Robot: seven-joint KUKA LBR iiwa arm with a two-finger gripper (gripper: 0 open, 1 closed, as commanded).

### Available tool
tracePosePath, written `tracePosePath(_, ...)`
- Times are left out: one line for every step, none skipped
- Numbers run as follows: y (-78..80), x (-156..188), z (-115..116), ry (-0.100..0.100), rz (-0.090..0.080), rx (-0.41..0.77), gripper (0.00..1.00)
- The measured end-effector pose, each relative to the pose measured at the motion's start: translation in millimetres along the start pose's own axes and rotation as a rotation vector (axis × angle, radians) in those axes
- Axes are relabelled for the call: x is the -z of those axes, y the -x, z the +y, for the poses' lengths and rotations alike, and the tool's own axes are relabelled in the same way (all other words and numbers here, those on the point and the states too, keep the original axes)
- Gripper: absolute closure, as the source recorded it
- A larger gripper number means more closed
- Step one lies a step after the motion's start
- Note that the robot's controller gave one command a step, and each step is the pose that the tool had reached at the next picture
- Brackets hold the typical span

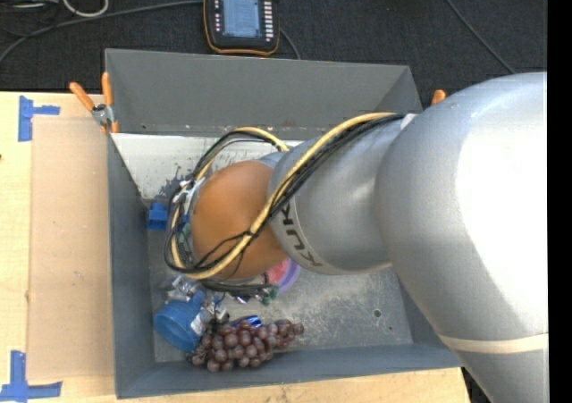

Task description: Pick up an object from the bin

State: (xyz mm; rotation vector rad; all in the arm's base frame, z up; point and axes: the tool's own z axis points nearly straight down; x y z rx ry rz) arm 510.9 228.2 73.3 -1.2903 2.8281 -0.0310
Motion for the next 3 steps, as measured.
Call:
tracePosePath(27.6,77.1,-23.5,0.009,0.015,-0.106,1.00)
tracePosePath(-2.4,14.0,4.0,0.004,0.003,-0.038,1.00)
tracePosePath(3.5,27.2,-1.9,0.006,0.009,-0.032,1.00)
